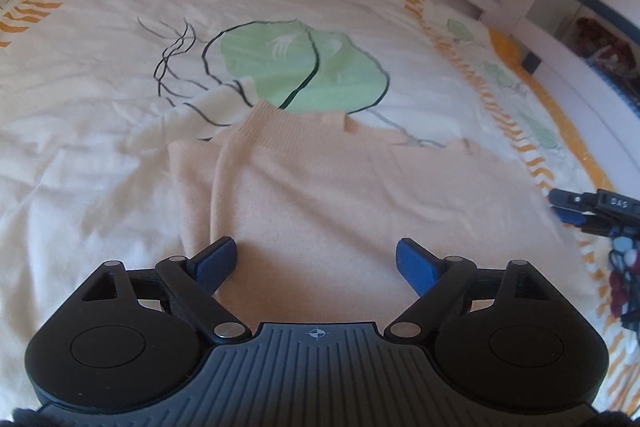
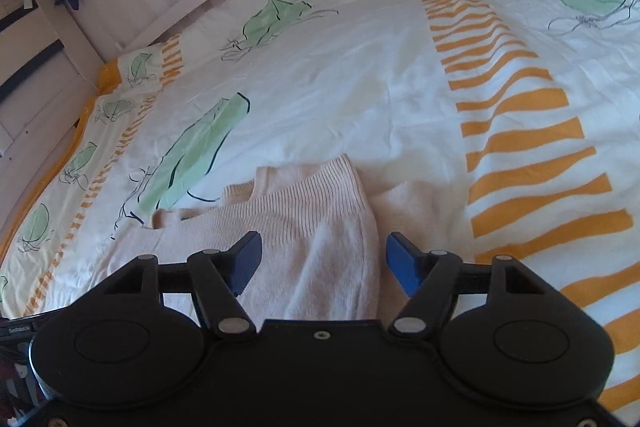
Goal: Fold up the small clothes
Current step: 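Open the left gripper and withdraw from the folded sweater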
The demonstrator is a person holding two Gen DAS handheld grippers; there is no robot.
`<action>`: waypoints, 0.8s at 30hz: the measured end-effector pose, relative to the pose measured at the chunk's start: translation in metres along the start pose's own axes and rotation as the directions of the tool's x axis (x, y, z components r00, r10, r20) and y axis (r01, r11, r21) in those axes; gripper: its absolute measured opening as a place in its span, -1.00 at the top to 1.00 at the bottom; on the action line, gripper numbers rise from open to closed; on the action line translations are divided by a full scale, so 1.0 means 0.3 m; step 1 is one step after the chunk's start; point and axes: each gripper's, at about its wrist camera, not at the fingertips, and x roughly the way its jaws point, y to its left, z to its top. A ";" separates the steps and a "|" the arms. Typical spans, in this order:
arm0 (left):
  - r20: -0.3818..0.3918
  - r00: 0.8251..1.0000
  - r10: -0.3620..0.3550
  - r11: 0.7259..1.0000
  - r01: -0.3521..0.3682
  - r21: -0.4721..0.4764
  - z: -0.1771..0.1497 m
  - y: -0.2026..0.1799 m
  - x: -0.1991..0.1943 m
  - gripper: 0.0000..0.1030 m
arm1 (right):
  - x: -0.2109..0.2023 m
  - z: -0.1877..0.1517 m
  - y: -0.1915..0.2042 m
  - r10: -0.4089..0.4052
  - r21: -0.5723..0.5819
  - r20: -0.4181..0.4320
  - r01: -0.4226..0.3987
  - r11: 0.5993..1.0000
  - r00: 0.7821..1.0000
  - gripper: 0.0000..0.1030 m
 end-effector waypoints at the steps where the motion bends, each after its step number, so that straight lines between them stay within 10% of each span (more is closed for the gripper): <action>1: -0.009 1.000 0.003 1.000 -0.003 -0.004 0.001 0.006 0.009 -0.68 | 0.008 -0.008 -0.004 0.004 0.003 -0.013 -0.004 1.000 1.000 -0.20; 7: -0.012 0.999 0.037 0.999 -0.036 0.037 0.000 -0.014 0.025 -0.69 | 0.015 -0.017 0.028 -0.013 -0.049 -0.021 0.012 0.999 1.000 0.68; 15: 0.097 0.995 -0.008 0.976 -0.014 0.219 0.003 -0.163 -0.039 -0.69 | 0.035 0.027 0.059 -0.121 -0.161 0.051 0.128 0.979 0.991 0.68; 19: 0.015 0.998 -0.068 0.957 0.061 0.285 -0.038 -0.223 -0.011 -0.69 | 0.062 0.003 0.029 -0.134 -0.129 0.007 0.134 0.983 0.991 0.51; 24: -0.078 0.996 0.033 0.924 -0.001 0.381 -0.091 -0.248 0.054 -0.69 | 0.024 0.016 0.028 -0.167 -0.108 0.036 0.170 0.980 0.985 -0.27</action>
